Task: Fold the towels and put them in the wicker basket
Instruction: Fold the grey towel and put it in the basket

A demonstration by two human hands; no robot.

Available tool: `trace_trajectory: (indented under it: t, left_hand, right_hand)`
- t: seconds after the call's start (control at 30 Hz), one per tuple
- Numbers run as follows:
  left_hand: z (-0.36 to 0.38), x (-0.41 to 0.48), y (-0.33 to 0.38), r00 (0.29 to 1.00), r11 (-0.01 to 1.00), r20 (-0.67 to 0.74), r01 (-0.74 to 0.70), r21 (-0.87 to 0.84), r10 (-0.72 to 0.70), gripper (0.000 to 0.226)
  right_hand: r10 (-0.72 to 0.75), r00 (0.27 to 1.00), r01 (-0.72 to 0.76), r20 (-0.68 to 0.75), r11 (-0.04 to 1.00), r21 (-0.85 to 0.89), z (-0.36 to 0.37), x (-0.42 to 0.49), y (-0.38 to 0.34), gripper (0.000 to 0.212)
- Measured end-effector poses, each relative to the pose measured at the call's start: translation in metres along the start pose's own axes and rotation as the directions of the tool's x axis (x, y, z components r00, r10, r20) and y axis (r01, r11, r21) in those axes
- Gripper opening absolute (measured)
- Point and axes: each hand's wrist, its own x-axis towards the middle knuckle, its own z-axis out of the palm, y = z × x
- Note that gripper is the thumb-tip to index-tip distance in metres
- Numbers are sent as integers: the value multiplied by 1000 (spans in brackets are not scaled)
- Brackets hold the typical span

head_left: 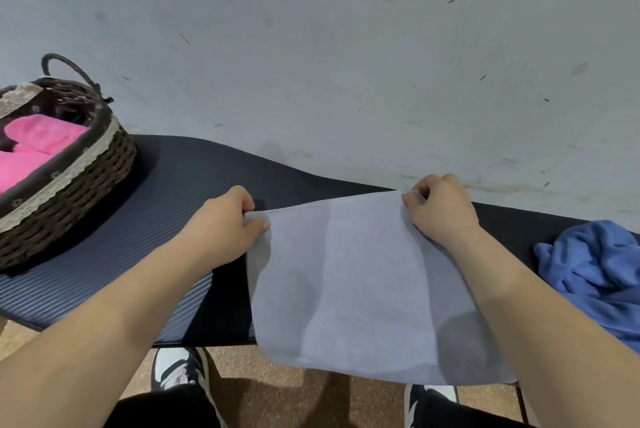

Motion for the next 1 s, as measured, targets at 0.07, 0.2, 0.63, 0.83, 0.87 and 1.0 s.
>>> trace_trajectory:
  t: [0.07, 0.2, 0.63, 0.83, 0.87, 1.0]
  left_hand:
    - [2, 0, 0, 999, 999, 21, -29, 23, 28, 17]
    - [2, -4, 3, 995, 992, 9, -95, 82, 95, 17]
    - [-62, -73, 15, 966, 672, 143, -41, -739, 216, 25]
    - [-97, -111, 10, 810, 560, 311, -25, -828, 497, 34]
    - [-99, -114, 11, 799, 558, 316, -29, -830, 512, 46]
    - [-87, -106, 23, 901, 606, 187, -100, -789, 391, 59]
  right_hand:
    - [-18, 1000, 17, 14, 1000, 22, -2, -1, -1, 15]
    - [-36, 999, 30, 12, 949, 315, -9, -9, -3, 13]
    - [-211, 892, -251, 399, 504, 827, -108, -79, 11, 40]
    - [-454, 765, -318, 456, 349, 882, -154, -137, 26, 14]
    - [-456, 767, -323, 451, 334, 886, -155, -144, 25, 16]
    - [-231, 909, -231, 347, 413, 881, -137, -142, 19, 18]
